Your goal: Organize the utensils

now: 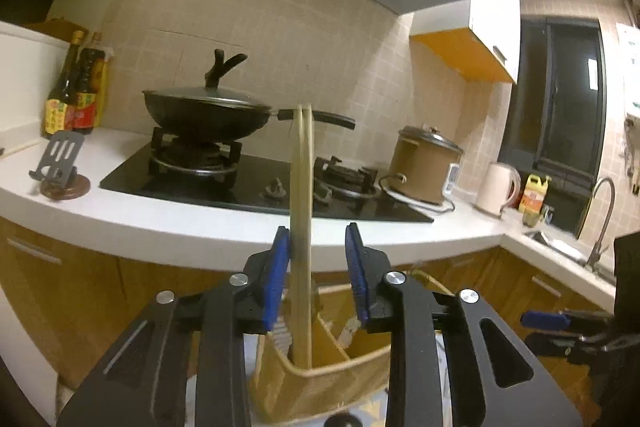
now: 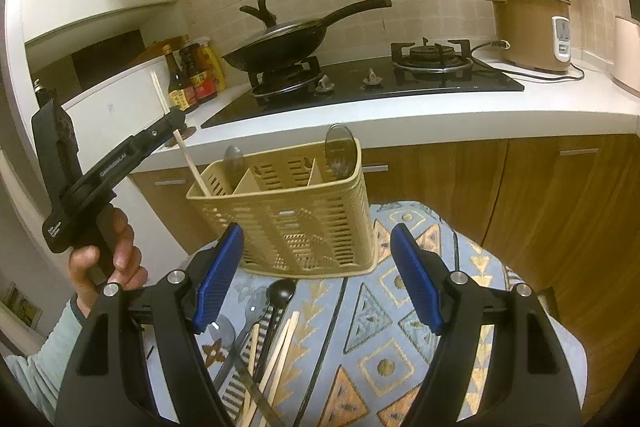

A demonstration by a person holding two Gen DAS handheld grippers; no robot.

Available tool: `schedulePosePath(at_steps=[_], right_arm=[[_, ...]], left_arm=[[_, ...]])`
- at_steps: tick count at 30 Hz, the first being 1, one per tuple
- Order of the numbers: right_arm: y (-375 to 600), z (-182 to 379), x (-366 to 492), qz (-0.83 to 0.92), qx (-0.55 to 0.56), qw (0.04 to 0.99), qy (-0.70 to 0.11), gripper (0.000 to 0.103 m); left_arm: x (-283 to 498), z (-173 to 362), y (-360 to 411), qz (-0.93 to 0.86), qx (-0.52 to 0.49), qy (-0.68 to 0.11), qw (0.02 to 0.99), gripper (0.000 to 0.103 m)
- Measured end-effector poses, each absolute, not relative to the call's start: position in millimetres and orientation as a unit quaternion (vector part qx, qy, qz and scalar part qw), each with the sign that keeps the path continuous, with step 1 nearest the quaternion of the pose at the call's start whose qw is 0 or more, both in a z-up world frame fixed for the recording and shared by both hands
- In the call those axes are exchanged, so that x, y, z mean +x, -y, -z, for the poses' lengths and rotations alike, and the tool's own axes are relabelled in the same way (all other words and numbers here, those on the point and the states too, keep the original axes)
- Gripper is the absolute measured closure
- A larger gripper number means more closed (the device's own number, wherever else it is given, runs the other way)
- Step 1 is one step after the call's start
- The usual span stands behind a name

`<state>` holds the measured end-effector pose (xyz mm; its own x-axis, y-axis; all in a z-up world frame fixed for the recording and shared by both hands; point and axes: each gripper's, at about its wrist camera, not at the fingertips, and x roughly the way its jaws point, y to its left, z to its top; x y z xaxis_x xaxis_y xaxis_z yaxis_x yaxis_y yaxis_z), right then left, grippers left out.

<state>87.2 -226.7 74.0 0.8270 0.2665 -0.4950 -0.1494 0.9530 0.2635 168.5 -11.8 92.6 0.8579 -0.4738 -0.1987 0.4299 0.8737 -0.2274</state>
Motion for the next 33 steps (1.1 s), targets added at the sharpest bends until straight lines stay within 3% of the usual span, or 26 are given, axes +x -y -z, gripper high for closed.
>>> schedulePosePath(at_steps=[2,4,5,8,9,10,12,18,22,25,33], right_arm=[[224,-74,84,-0.111,0.107,0.950,-0.273,0.031],[222,-75,82,-0.115,0.107,0.949,-0.274,0.031],[221,-76,80,-0.116,0.107,0.949,-0.273,0.031],[220,-80,73,-0.116,0.102,0.951,-0.267,0.031],[220,-81,71,-0.117,0.100,0.952,-0.266,0.031],[221,-81,70,-0.119,0.100,0.951,-0.268,0.031],[220,-80,73,-0.123,0.098,0.946,-0.285,0.031],[206,-47,94,-0.140,0.099,0.904,-0.392,0.033],[189,-14,110,-0.164,0.102,0.864,-0.465,0.049],[177,7,113,-0.173,0.090,0.844,-0.499,0.060],[124,28,116,-0.235,0.017,0.811,-0.536,0.060]], left_arm=[[169,-94,12,0.230,-0.082,-0.124,0.962,0.077],[180,-96,16,0.238,-0.073,-0.136,0.959,0.101],[185,-96,16,0.243,-0.075,-0.145,0.956,0.101],[187,-94,9,0.250,-0.090,-0.164,0.950,0.101],[183,-93,4,0.251,-0.096,-0.169,0.948,0.095],[180,-93,1,0.252,-0.097,-0.176,0.947,0.081],[163,-92,-6,0.244,-0.091,-0.192,0.946,0.077],[143,-56,5,0.277,-0.057,-0.357,0.890,0.075],[153,-16,27,0.275,-0.015,-0.461,0.843,0.075],[152,7,22,0.253,-0.012,-0.493,0.832,0.077],[145,24,-18,0.234,-0.084,-0.515,0.820,0.077]])
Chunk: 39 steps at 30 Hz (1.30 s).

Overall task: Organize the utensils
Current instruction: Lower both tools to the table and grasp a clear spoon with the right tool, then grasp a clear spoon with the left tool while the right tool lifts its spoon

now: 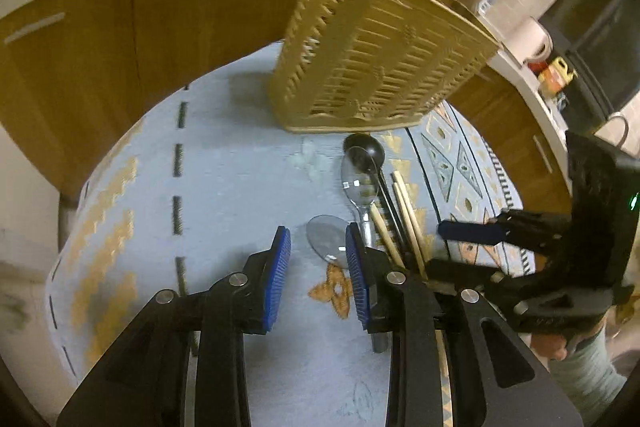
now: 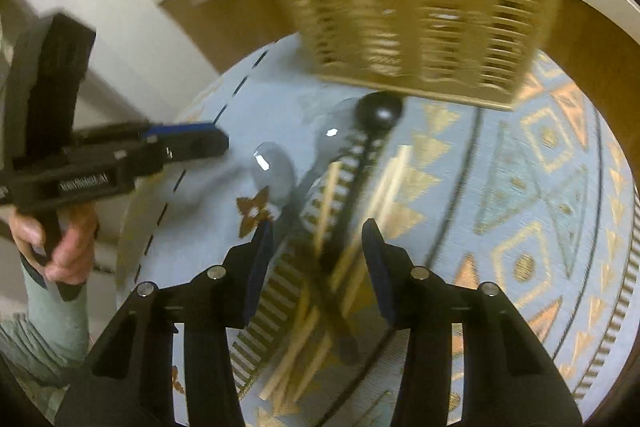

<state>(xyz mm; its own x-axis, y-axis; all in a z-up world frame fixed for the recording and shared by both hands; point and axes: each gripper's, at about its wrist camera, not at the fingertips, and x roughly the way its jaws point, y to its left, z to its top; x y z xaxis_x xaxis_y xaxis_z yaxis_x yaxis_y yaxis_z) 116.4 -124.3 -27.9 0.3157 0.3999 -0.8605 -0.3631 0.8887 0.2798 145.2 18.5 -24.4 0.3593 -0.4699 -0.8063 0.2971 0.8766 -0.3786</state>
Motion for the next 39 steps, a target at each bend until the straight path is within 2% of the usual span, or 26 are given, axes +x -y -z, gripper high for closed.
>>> schedulePosePath(at_steps=[8,9,11,14,15,26,30,39], right_arm=[[84,38,108,-0.245,-0.079,0.799,-0.543,0.061],[80,42,106,-0.246,-0.096,0.796,-0.544,0.070],[74,48,103,-0.239,-0.126,0.793,-0.546,0.074],[69,52,97,-0.224,-0.159,0.801,-0.531,0.090],[72,51,95,-0.223,-0.158,0.803,-0.530,0.092],[155,20,76,-0.181,-0.026,0.853,-0.489,0.093],[193,27,84,-0.121,0.011,0.855,-0.505,0.093],[235,39,88,-0.057,0.034,0.852,-0.519,0.093]], left_arm=[[146,18,-19,0.236,-0.084,-0.509,0.823,0.077],[146,19,-18,0.239,-0.080,-0.510,0.822,0.077],[146,21,-14,0.244,-0.078,-0.512,0.820,0.077],[149,23,-9,0.249,-0.079,-0.515,0.816,0.077],[149,24,-7,0.250,-0.079,-0.516,0.815,0.077],[165,37,25,0.257,-0.072,-0.527,0.807,0.076],[174,47,58,0.243,-0.021,-0.529,0.813,0.066],[188,57,102,0.201,0.060,-0.527,0.823,0.061]])
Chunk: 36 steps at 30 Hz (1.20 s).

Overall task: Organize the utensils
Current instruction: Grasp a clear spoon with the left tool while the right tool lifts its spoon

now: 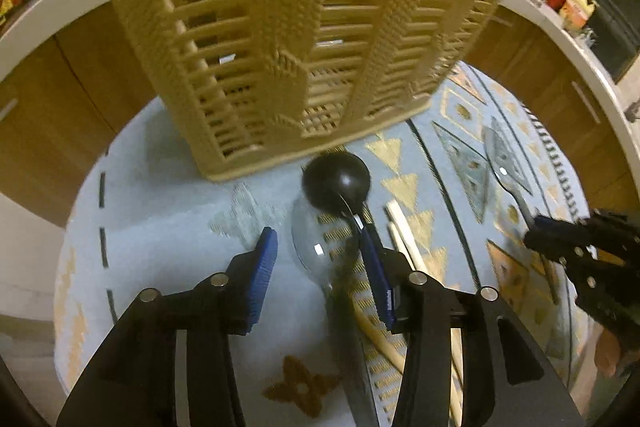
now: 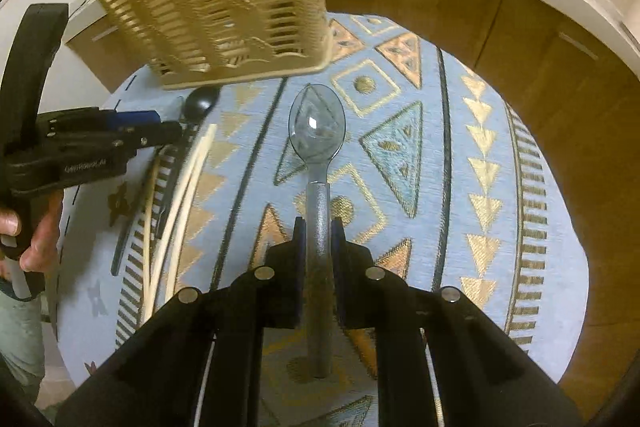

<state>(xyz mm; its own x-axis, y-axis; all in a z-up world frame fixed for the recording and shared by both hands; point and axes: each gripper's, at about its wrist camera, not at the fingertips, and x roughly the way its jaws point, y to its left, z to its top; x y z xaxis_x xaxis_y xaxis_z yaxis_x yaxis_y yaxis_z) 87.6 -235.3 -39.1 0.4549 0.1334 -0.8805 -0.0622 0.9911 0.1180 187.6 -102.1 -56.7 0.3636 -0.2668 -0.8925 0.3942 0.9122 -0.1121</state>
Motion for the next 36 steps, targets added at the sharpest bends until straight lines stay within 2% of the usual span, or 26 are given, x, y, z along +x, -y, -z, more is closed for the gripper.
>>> schedulePosePath(at_steps=[5,8,17,18,20,21,22,27,32,34,36], right_arm=[[236,47,81,-0.045,0.028,0.851,-0.522,0.093],[227,53,84,-0.044,0.024,0.852,-0.522,0.092],[233,59,96,-0.048,0.051,0.844,-0.531,0.091],[236,59,99,-0.049,0.060,0.842,-0.533,0.085],[243,55,107,-0.049,0.079,0.841,-0.533,0.064],[246,52,110,-0.049,0.085,0.842,-0.530,0.045],[248,49,114,-0.050,0.090,0.844,-0.526,0.042],[242,45,143,-0.052,0.084,0.840,-0.534,0.043],[233,55,168,-0.035,0.062,0.831,-0.551,0.053],[224,55,172,-0.024,0.037,0.835,-0.548,0.065],[216,55,174,-0.017,0.015,0.837,-0.546,0.073]], left_arm=[[197,57,104,0.186,0.057,-0.523,0.830,0.062],[195,55,107,0.191,0.059,-0.518,0.832,0.072],[186,49,95,0.198,0.026,-0.498,0.844,0.072],[185,46,91,0.202,0.019,-0.493,0.846,0.072],[181,39,82,0.206,0.011,-0.486,0.849,0.072],[180,36,77,0.208,0.008,-0.482,0.851,0.073],[180,34,74,0.209,0.007,-0.479,0.853,0.073],[179,27,68,0.210,0.002,-0.468,0.858,0.073],[178,23,61,0.212,0.001,-0.456,0.864,0.072],[174,18,55,0.210,0.005,-0.449,0.869,0.072],[170,12,54,0.212,0.009,-0.440,0.873,0.073]])
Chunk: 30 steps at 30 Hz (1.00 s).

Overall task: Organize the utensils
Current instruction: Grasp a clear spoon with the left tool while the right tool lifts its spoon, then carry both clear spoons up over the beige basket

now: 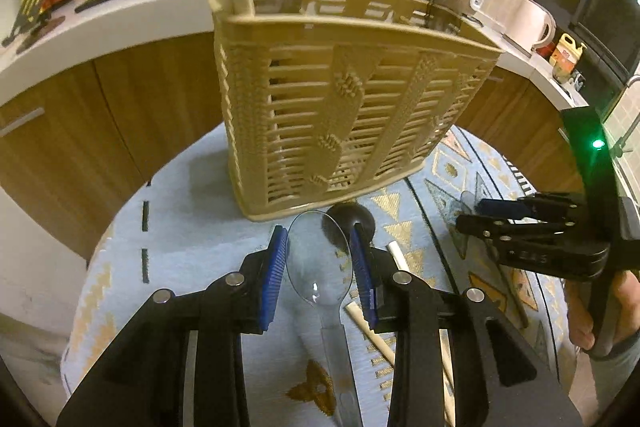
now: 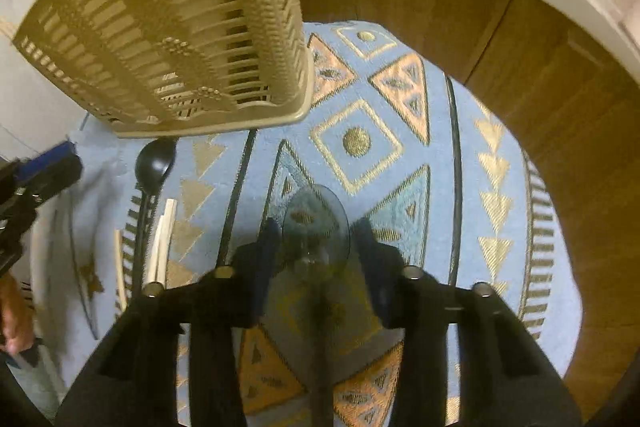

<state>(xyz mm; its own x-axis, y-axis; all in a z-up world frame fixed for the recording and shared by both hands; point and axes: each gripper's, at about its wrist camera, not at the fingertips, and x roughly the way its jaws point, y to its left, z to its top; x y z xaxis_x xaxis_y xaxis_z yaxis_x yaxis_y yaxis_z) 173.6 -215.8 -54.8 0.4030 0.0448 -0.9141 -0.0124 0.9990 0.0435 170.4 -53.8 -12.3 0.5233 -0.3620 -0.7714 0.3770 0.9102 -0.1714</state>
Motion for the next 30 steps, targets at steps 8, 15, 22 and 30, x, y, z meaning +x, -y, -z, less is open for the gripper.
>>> schedulePosePath(at_steps=[8,15,22,30], right_arm=[[208,27,142,-0.053,0.018,0.866,-0.497,0.073],[219,-18,101,-0.103,0.048,0.907,-0.405,0.073],[230,-67,78,-0.148,0.087,0.936,-0.308,0.073],[226,-134,107,-0.148,0.084,0.963,-0.207,0.073]], left_arm=[[146,-16,55,0.227,0.005,-0.389,0.893,0.073],[123,-59,49,0.241,-0.016,-0.325,0.914,0.073],[108,-114,45,0.247,-0.028,-0.247,0.937,0.073],[130,-177,44,0.195,-0.025,-0.148,0.969,0.073]])
